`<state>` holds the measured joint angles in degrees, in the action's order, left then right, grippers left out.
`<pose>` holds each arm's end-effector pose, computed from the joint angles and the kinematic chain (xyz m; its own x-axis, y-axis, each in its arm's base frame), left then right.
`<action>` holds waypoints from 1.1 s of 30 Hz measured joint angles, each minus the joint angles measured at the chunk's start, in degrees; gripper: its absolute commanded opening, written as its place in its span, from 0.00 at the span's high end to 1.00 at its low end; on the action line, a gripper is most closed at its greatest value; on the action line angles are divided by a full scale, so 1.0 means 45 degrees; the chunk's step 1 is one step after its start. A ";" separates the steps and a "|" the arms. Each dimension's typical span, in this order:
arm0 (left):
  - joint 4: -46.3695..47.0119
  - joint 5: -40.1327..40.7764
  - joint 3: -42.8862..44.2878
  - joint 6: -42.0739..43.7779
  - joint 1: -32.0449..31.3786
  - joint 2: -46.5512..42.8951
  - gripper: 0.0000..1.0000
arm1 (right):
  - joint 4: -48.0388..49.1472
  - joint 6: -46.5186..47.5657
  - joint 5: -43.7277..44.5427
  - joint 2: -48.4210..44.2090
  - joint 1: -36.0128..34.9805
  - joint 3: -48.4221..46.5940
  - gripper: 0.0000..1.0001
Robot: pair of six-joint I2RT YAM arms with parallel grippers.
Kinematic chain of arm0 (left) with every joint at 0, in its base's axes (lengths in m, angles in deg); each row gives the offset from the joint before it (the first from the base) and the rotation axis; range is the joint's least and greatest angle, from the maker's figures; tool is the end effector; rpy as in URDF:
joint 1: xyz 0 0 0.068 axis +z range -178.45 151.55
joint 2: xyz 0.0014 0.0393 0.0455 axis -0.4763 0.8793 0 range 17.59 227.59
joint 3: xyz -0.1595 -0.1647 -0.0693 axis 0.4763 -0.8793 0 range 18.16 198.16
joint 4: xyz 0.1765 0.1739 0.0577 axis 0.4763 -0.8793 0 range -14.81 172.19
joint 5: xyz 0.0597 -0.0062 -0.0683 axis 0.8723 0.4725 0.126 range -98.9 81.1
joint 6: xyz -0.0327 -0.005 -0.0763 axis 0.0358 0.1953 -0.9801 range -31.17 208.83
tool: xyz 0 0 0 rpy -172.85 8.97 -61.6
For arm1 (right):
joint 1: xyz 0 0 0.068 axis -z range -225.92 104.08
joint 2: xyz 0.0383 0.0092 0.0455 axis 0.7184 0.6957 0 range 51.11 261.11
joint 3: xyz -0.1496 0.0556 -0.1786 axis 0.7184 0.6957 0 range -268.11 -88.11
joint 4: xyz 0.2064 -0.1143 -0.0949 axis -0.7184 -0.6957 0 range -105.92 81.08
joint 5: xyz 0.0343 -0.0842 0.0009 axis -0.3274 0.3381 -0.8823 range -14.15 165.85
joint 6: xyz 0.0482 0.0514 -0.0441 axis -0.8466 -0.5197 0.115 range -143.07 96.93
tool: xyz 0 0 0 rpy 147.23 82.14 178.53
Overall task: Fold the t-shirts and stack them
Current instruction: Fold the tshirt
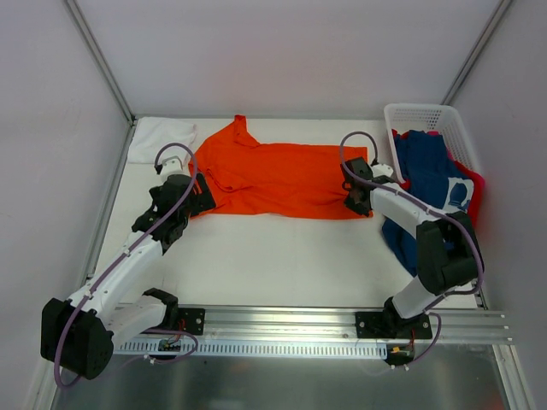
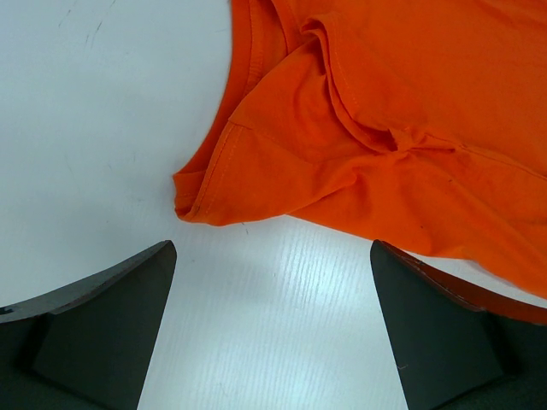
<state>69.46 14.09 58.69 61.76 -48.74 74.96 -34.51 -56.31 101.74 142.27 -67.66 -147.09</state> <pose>0.2569 -0.0648 0.2259 -0.4125 -0.2941 -0.8621 -0.2099 0.9517 -0.2242 0.3200 0.0934 0.1494 -0.7213 0.2432 -0.6485 0.3328 0.9429 -0.0165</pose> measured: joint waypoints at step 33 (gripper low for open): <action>0.0102 0.0403 -0.0471 0.0000 0.0000 0.0369 0.01 | 0.0316 0.1107 -0.1574 0.5984 0.2875 -0.5935 0.99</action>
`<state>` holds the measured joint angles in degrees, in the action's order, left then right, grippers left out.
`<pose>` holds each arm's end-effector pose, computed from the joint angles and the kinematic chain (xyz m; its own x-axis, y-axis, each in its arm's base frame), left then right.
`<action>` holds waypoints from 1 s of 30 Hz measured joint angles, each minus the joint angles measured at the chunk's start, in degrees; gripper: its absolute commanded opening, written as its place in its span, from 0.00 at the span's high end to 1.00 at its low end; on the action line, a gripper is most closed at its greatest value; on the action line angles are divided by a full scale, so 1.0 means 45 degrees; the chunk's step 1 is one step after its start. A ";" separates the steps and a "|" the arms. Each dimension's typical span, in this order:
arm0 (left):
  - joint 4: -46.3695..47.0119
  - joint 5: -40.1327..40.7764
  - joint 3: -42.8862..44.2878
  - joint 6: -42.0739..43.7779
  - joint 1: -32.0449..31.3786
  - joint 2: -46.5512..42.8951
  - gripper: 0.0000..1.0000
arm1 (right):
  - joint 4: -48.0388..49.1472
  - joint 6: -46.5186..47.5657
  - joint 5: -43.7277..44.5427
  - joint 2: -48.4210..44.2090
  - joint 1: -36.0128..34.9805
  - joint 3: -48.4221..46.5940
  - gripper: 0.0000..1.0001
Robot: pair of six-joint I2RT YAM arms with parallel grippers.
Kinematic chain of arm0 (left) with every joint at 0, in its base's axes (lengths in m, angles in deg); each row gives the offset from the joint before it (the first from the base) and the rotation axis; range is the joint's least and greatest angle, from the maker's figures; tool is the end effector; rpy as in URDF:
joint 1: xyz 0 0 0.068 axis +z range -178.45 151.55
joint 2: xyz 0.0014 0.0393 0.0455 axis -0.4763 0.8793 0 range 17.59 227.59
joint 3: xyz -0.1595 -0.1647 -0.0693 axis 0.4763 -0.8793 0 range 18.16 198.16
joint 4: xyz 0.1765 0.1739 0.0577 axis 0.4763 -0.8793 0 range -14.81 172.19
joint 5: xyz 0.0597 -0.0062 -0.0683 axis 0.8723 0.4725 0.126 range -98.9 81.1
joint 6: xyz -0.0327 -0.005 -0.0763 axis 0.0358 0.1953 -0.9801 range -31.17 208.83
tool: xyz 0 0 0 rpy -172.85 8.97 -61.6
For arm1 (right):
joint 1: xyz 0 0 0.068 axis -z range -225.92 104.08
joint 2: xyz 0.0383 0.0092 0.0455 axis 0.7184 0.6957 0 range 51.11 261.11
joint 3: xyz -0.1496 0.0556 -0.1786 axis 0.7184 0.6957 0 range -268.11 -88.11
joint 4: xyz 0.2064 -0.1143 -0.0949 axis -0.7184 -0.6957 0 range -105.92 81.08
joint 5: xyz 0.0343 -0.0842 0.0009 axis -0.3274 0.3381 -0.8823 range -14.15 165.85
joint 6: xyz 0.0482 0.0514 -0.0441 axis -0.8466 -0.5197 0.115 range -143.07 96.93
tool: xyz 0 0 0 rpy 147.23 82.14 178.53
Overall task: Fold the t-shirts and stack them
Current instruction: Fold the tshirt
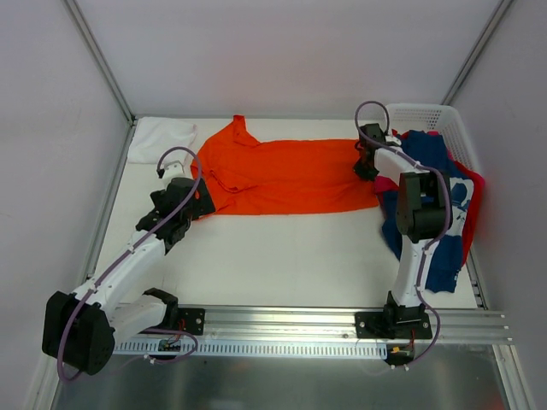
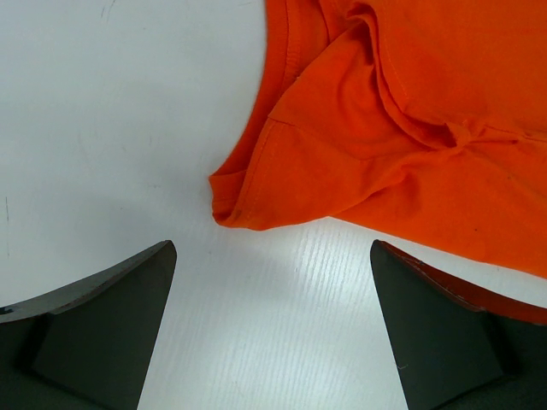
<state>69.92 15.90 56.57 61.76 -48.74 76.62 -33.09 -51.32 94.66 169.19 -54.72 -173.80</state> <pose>0.2571 -0.0627 0.2068 -0.4465 -0.2754 -0.8513 -0.2455 0.9527 -0.1794 0.4376 0.0440 0.1204 -0.7119 0.3431 -0.6128 0.4173 0.9085 0.0239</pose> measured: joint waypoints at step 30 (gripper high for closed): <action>0.2817 -0.4182 0.3866 -0.0894 0.1137 0.6946 0.41 | -0.0971 0.0413 -0.2356 -1.4824 -0.6164 1.0190 0.01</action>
<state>82.60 -2.92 73.97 57.74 -43.63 107.87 -37.46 -49.47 84.06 102.49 -82.45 -127.94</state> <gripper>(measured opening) 0.617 0.993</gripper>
